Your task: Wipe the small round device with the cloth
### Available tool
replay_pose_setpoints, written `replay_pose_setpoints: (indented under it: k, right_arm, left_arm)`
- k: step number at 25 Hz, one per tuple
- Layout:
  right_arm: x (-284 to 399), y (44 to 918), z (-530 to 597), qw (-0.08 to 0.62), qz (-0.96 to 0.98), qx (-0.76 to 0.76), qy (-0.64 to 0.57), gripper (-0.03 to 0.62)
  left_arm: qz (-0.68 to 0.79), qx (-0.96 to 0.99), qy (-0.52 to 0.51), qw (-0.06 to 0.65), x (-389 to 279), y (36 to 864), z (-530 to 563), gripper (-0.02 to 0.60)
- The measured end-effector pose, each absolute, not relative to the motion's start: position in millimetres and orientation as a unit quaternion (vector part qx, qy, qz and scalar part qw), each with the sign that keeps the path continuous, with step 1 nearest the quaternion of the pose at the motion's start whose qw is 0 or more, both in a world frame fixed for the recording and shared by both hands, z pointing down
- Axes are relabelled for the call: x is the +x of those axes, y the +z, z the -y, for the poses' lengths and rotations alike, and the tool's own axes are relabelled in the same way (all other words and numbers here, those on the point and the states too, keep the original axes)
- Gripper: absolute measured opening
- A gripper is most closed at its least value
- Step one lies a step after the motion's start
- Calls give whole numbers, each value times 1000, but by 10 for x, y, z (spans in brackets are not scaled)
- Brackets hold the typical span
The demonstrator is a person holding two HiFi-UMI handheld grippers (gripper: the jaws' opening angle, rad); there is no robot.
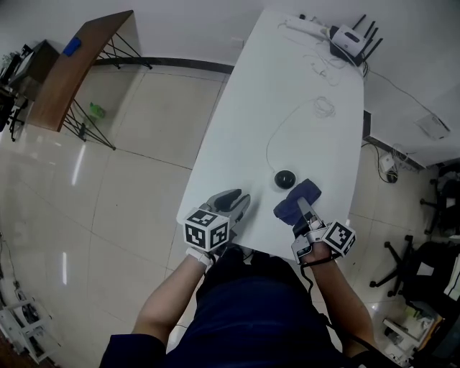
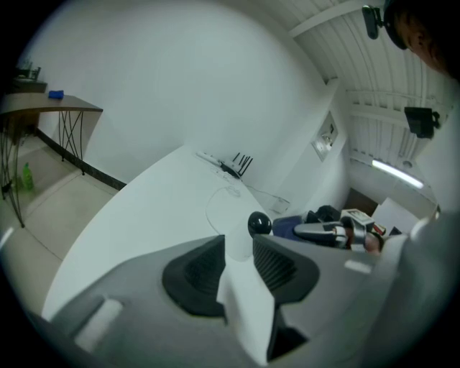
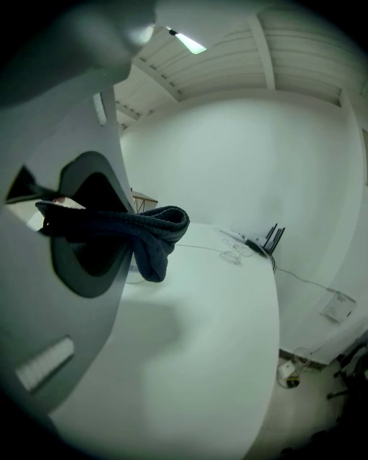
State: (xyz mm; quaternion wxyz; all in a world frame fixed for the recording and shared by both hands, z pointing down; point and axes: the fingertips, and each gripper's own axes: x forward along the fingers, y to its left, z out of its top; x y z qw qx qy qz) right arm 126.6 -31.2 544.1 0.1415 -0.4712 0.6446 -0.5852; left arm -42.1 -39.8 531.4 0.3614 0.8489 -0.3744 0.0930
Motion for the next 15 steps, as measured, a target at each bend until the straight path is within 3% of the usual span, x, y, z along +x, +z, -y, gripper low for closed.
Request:
replay_pose_setpoints:
  k: [3, 8, 15]
  right_arm:
    - [1321, 5212, 543, 76, -705, -483, -515, 72]
    - [1239, 4981, 828, -117, -802, -483, -330, 72]
    - [1307, 5588, 670, -80, -733, -499, -455, 72]
  left_arm:
    - [376, 848, 92, 362, -444, 5309, 398, 121]
    - [382, 844, 89, 365, -492, 5325, 393, 121]
    - [385, 841, 88, 370, -525, 5342, 369, 121]
